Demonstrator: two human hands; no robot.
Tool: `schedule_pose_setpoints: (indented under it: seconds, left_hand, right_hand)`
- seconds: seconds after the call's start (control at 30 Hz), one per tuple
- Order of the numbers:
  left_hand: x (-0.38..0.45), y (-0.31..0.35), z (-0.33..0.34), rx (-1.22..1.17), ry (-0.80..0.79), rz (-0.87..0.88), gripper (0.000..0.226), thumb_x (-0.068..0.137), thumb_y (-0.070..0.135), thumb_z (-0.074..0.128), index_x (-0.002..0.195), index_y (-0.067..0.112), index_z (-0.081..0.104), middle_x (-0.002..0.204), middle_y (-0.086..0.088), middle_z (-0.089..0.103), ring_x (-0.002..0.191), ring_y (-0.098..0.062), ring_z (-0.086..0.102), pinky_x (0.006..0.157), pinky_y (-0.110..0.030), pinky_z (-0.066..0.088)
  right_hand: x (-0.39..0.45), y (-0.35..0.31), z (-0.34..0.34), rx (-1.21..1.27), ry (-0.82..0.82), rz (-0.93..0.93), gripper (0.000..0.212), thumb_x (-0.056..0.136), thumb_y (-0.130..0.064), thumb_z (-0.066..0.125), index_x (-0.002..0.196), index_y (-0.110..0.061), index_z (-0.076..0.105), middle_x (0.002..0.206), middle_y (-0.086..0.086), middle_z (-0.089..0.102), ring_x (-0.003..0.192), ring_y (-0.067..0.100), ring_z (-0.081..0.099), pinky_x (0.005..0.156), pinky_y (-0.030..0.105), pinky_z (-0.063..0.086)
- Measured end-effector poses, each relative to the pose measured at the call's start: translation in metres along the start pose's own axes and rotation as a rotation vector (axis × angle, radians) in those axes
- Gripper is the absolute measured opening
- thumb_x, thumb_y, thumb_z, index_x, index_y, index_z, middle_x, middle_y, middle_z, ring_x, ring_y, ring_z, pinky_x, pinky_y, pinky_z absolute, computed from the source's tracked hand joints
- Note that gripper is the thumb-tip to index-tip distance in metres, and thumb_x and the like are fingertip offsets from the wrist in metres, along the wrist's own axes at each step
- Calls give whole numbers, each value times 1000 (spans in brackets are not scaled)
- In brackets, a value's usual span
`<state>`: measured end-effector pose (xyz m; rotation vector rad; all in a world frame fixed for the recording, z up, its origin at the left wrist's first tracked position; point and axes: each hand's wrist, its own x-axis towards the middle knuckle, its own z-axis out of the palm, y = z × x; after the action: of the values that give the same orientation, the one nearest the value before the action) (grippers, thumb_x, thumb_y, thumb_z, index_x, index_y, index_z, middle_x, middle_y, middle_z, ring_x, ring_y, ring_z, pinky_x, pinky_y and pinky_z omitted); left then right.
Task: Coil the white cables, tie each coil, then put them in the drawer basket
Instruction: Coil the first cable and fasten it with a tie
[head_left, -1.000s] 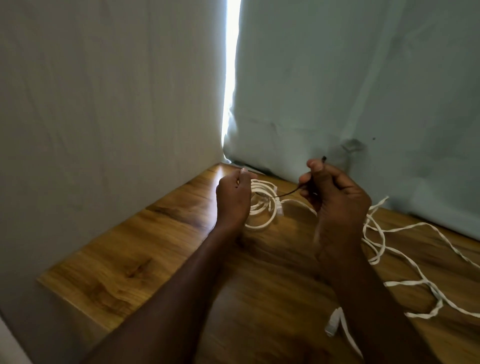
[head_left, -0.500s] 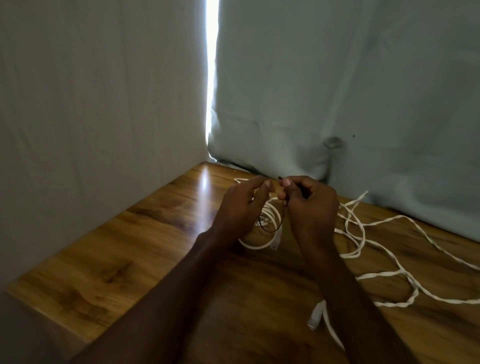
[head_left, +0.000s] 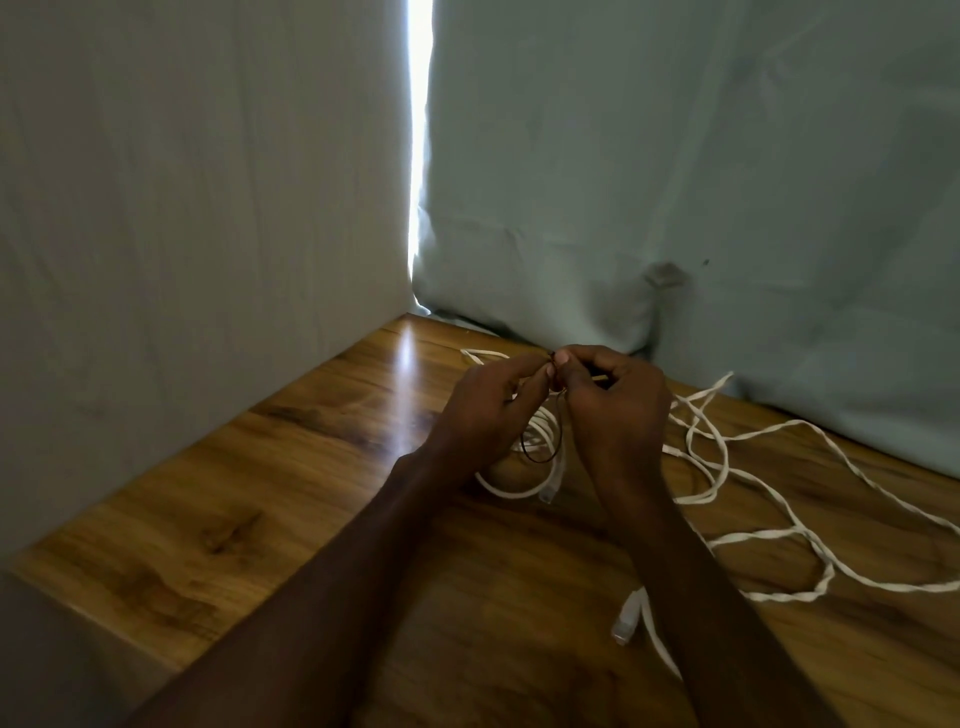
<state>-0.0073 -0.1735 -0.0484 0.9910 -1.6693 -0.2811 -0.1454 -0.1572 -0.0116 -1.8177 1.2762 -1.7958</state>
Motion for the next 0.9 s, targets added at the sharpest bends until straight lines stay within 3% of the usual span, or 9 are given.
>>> schedule_pose_setpoints:
  seconds: [0.17,0.4,0.6,0.9]
  left_hand:
    - [0,3,0,7,16,-11,22,107,26,55,97,19,73,87,8,73,83,-11,69,75,-42,53]
    - [1,0,0,-30,-9,-5,25,107,31,53,104,19,75,92,3,76,90,-17,71,78,-48,54]
    - [3,0,1,-13,-22,-25,29,106,36,51,95,22,73,87,3,74,85,-20,70,78,-49,53]
    - [2,2,0,-27,-33,-31,29,107,34,51,104,18,76,95,2,77,93,-18,72,82,-49,54]
  right_hand:
    - [4,2,-1,62,55,100,10,94,-18,73,98,-17,82,82,-10,75,79,7,71,79,33,60]
    - [2,0,-2,27,8,62,10,93,-18,73,97,-18,82,77,-18,70,77,-2,69,77,27,59]
    - [2,2,2,61,75,80,13,91,-22,73,98,-16,83,86,-6,78,84,10,73,83,42,61]
    - [2,1,0,1,13,51,10,91,-21,74,95,-19,83,82,-9,76,80,8,72,82,41,60]
